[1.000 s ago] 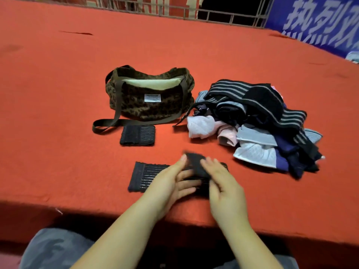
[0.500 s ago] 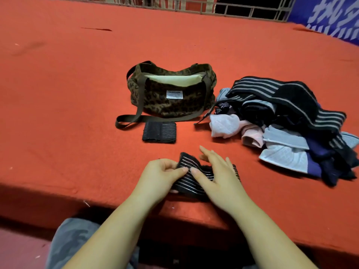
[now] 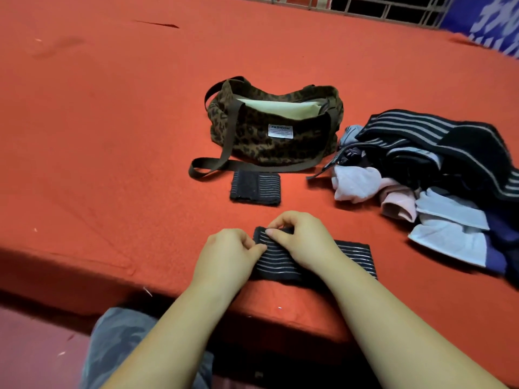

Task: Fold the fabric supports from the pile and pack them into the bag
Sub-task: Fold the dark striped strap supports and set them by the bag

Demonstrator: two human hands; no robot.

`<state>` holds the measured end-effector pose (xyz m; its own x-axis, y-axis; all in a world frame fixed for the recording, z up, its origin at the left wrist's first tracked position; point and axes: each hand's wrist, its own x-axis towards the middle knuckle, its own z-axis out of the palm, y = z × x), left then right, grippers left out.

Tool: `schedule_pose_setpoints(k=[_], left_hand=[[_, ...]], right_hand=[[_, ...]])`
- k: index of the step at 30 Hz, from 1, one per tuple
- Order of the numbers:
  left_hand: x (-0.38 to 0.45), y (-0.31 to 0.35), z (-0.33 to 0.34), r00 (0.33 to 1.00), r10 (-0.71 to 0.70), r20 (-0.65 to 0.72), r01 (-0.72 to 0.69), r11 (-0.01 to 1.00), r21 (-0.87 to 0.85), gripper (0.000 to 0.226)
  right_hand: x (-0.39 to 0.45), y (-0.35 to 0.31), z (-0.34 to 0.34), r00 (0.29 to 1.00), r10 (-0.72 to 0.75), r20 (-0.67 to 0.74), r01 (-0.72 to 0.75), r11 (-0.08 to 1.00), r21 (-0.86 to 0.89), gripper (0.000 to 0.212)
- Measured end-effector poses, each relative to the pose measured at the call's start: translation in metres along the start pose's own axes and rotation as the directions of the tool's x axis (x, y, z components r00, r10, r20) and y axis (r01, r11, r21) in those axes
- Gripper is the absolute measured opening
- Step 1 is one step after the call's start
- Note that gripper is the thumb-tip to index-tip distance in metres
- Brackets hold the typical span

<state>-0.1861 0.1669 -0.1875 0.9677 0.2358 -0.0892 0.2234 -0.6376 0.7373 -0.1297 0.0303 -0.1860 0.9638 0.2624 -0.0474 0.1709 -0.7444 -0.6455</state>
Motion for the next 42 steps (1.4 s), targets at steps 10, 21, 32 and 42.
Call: schedule_pose_setpoints(k=[10,21,32,42], left_hand=[[0.006,-0.009,0.0,1.0,0.014,-0.018,-0.013,0.998,0.068,0.024],[-0.003,-0.012,0.018,0.963,0.239,-0.126,-0.185,0.923,0.337,0.026],[-0.012,0.01,0.034,0.971,0.216,-0.099,-0.156,0.894,0.42,0.031],[-0.013,0.026,0.068,0.935,0.351,-0.048,-0.319,0.893,0.319,0.031]], right_hand=[[-0.017,0.004,0.026,0.95,-0.164,-0.267,0.072,0.943,-0.326,0.02],[-0.079,0.058,-0.009,0.927,0.275,-0.253,-0.358,0.849,-0.389,0.057],[-0.109,0.096,-0.04,0.76,0.266,-0.593,-0.372,0.926,-0.062,0.037],[-0.105,0.095,-0.063,0.664,0.182,-0.725,-0.136,0.983,0.122,0.035]])
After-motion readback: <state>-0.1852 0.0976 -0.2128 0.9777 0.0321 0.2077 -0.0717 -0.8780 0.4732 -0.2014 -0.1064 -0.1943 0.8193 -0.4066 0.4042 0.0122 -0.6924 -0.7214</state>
